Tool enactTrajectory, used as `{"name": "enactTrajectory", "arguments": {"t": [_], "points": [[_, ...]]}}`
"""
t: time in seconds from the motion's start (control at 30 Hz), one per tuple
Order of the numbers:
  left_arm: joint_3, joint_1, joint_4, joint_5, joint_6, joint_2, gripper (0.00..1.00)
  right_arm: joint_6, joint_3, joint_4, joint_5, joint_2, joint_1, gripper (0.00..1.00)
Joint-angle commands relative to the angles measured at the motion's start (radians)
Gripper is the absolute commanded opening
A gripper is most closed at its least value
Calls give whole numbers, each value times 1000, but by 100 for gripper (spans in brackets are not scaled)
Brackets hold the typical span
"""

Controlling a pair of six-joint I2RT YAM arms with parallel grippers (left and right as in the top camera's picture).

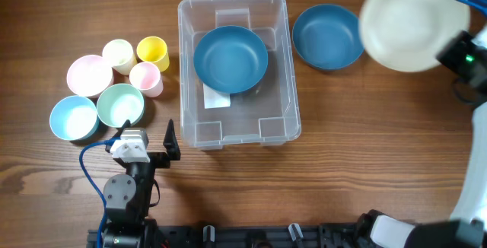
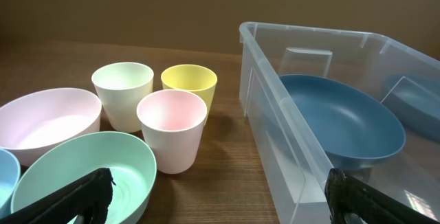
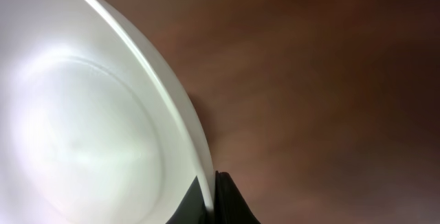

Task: Pack container
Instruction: 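Carry the cream plate with the right gripper onto the teal plate in the bin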

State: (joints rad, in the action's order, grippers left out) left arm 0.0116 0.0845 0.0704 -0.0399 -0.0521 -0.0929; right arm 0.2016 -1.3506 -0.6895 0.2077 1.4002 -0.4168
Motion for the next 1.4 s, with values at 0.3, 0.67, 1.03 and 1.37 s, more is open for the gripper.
{"name": "enactTrajectory", "arguments": {"t": [0.3, 0.67, 1.03, 1.37], "points": [[-6, -3, -3, -14, 19, 1, 100, 41, -11, 300, -211, 39, 670, 4], [-6, -3, -3, -14, 19, 1, 100, 36, -11, 514, -351, 360, 896, 4], [-6, -3, -3, -14, 19, 1, 100, 34, -11, 529, -349, 481, 896, 4], [-6, -3, -3, -14, 19, 1, 100, -54, -11, 544, -342, 420, 896, 56]]}}
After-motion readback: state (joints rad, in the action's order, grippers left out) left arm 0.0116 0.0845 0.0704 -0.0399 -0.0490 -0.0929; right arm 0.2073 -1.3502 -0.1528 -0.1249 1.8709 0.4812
